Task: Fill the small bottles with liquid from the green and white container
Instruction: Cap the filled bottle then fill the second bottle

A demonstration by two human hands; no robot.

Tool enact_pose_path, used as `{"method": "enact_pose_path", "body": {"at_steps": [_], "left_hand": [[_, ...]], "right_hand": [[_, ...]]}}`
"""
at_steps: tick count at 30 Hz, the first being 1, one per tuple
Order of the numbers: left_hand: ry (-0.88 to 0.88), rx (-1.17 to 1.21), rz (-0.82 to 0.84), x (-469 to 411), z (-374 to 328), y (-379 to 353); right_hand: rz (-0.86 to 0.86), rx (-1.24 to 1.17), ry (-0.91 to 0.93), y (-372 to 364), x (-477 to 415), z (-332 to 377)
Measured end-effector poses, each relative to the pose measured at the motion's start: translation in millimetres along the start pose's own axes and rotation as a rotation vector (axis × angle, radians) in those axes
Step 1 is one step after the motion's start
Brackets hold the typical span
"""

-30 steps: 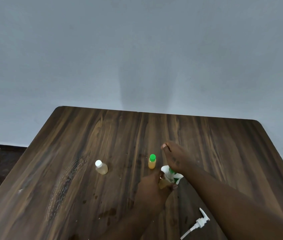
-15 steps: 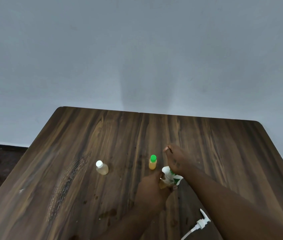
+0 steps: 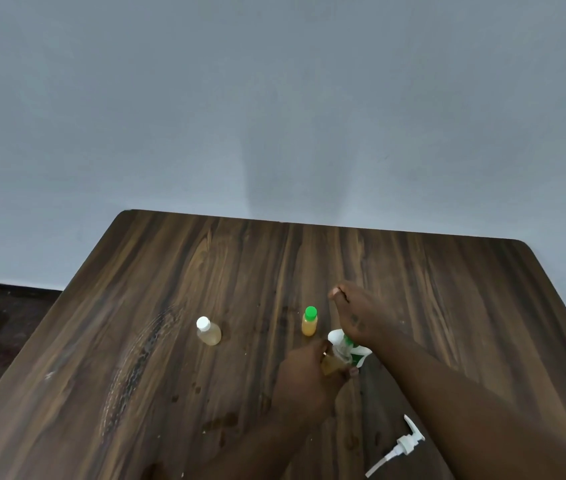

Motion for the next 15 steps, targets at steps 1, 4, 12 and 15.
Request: {"method": "enact_pose_path", "body": {"at_steps": [1, 4, 12, 15], "left_hand": [[0.000, -0.007, 0.001, -0.2, 0.7, -0.9], [-0.001, 0.003, 0.002, 0.3, 1.0, -2.2], [-0.012, -0.006, -0.006, -0.6, 2.0, -3.1], [-0.008, -0.007, -0.003, 0.6, 3.0, -3.8]], "right_hand": [[-0.008, -0.007, -0.010, -0.9, 2.0, -1.6], [-0.001, 0.034, -0.018, -2.4, 1.6, -4.0], [-0.006, -0.009, 0.002, -3.1, 3.5, -4.8], [0.023, 0.026, 0.020, -1.1, 3.0, -2.4]]}}
Point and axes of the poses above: each hand's wrist, its own x-axis away from the middle knuckle, its own y-axis out of the back of the hand, z = x × y, the point moved 2 cm from there along -x, towards the middle knuckle, and after that the axes turned 12 degrees about -z, right-handed, at the moved point
